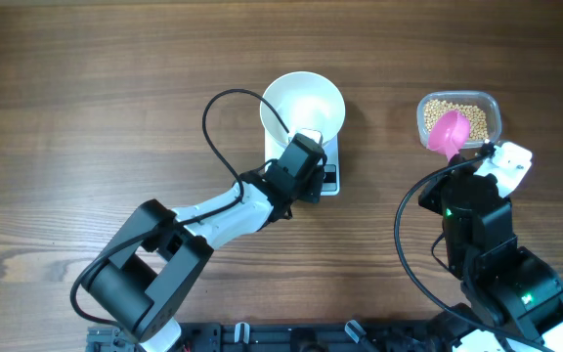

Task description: Scoop item into bowl and weigh 150g on scale

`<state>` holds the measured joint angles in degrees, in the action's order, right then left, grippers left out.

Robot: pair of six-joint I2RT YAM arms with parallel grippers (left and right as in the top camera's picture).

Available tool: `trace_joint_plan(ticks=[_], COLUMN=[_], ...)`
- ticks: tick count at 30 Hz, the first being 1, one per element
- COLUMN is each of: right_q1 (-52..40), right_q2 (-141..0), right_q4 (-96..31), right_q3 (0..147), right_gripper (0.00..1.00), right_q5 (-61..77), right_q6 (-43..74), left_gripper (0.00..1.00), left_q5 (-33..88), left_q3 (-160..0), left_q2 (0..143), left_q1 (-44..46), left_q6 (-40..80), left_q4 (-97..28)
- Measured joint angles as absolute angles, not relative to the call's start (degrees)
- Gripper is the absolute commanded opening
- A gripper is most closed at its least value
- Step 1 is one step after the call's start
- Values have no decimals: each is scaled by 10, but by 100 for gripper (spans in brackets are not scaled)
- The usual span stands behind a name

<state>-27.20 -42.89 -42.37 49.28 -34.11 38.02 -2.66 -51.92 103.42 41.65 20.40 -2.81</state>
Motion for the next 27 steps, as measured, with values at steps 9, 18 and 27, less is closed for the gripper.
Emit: trace_joint_plan(ticks=[9,18,27], right_q1=[-272,-272,-272], right_q2=[-429,-429,-429], right_q4=[-424,-424,-424], right_q3=[493,493,493], right_gripper=[4,4,4], right_q5=[-341,-341,-341], right_q6=[380,380,380], left_gripper=[4,4,4], left_q5=[-27,-29,-66], left_q3=[-524,-526,-533], left_q2=[1035,1035,1040], left_q1=[416,420,440], left_q6=[204,209,218], left_q4=[-43,-50,-60])
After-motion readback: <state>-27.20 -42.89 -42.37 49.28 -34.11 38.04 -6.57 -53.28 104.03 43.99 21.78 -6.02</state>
